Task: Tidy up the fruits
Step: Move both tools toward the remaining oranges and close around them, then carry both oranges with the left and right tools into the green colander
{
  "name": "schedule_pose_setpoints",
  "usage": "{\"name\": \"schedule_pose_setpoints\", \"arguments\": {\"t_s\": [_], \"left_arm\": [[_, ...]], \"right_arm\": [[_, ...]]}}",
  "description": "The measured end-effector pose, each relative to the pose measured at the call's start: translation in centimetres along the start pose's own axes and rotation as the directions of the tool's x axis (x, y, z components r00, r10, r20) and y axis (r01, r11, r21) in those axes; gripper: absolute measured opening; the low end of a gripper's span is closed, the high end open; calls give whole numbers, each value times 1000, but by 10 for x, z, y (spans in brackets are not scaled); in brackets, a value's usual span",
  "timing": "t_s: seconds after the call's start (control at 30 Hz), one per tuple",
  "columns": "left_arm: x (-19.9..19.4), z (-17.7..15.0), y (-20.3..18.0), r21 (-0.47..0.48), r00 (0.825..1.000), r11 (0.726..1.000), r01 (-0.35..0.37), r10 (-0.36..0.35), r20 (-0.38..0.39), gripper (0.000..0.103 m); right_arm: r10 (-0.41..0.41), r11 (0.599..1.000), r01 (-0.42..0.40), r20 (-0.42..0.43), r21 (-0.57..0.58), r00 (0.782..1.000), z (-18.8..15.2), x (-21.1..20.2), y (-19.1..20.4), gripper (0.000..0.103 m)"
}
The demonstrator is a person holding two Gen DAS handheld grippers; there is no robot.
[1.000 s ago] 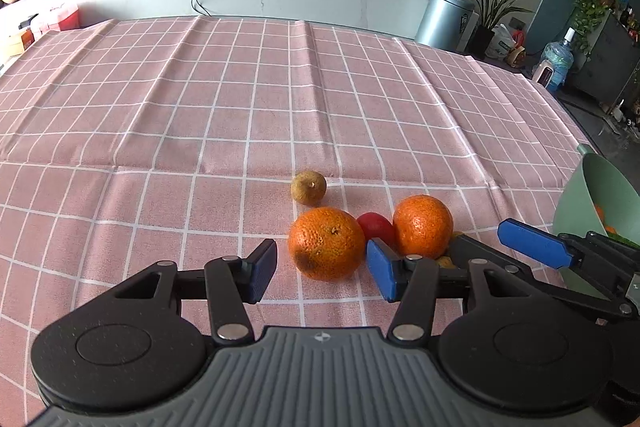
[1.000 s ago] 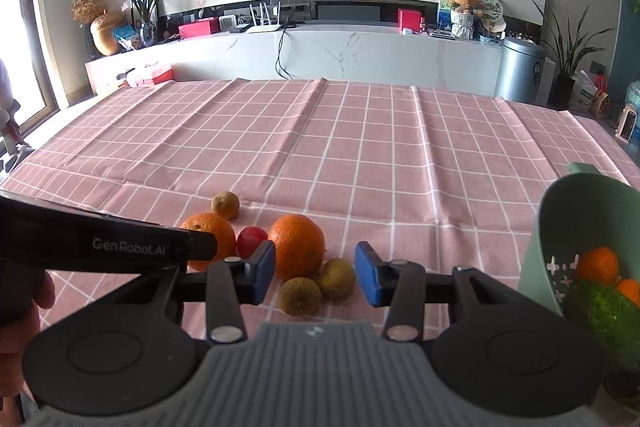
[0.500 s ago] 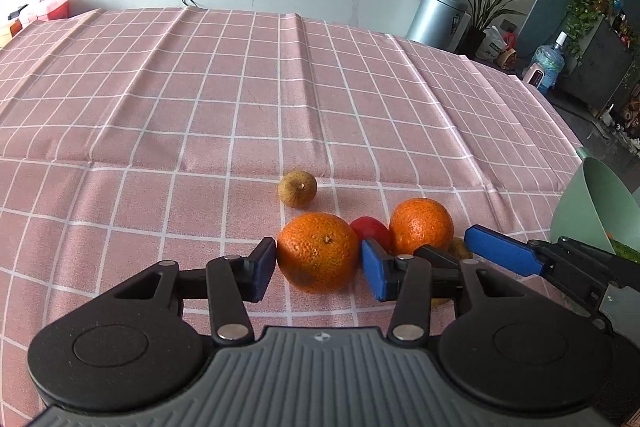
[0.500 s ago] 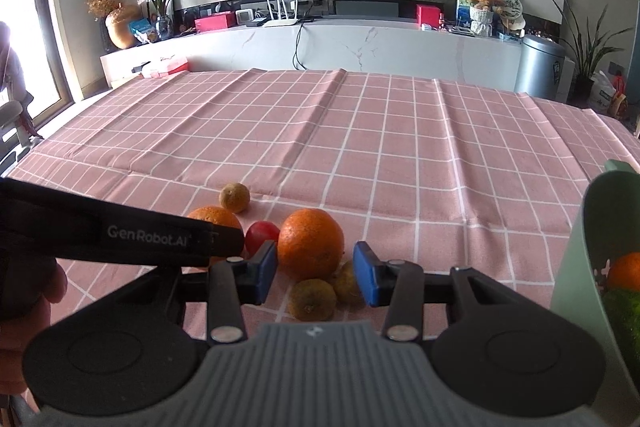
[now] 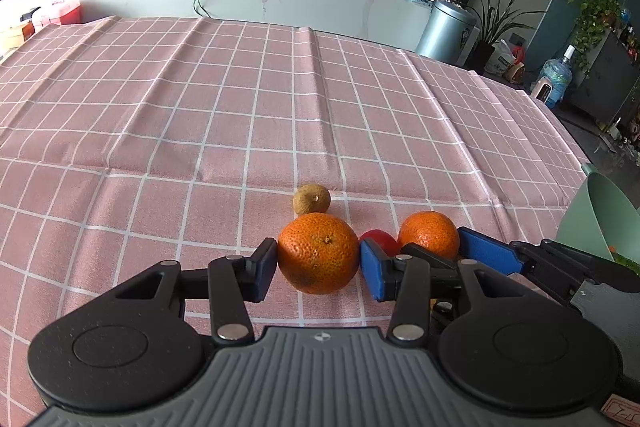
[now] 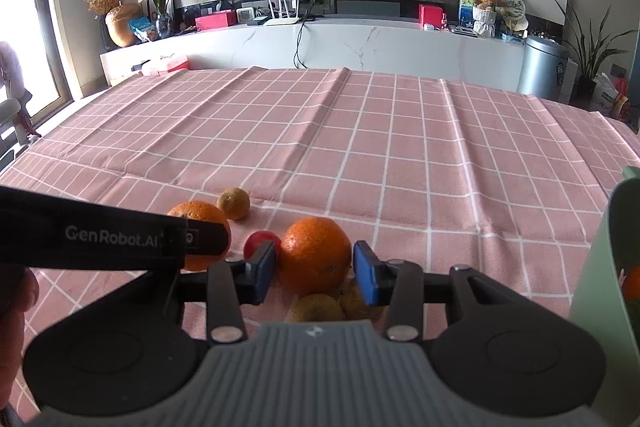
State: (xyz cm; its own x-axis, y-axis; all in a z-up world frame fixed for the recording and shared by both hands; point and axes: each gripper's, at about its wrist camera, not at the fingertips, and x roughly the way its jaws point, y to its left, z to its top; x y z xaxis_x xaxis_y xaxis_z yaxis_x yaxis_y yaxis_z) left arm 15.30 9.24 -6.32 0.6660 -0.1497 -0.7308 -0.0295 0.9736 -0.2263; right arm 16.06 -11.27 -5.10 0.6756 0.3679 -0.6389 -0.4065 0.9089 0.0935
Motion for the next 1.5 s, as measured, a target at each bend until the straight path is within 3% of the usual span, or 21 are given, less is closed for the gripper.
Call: {"name": "schedule_pose_setpoints", "arguments": {"t_s": [0.43, 0.73, 0.9, 1.2, 1.5], "left_arm": [[-10, 0, -4, -4, 999, 1000, -3, 3, 32, 51], [-39, -3, -13, 31, 996, 999, -16, 14, 85, 51], [-57, -1, -25, 21, 994, 999, 36, -38, 98, 51], [-79, 6, -81, 92, 980, 983, 156, -166, 110, 51], [-68, 23, -163, 261, 969, 943, 205, -233, 78, 51]], "right_arm": [[-15, 999, 16, 46, -28, 999, -2, -11, 6, 34], [-33, 997, 42, 118, -71, 992, -3, -56, 10, 33], [-41, 998, 46, 151, -33, 988, 4, -92, 3, 33], [-129, 991, 122, 197, 51, 972, 7, -161, -30, 33], [-273, 953, 251, 119, 172, 955, 1, -196, -98, 33]]}}
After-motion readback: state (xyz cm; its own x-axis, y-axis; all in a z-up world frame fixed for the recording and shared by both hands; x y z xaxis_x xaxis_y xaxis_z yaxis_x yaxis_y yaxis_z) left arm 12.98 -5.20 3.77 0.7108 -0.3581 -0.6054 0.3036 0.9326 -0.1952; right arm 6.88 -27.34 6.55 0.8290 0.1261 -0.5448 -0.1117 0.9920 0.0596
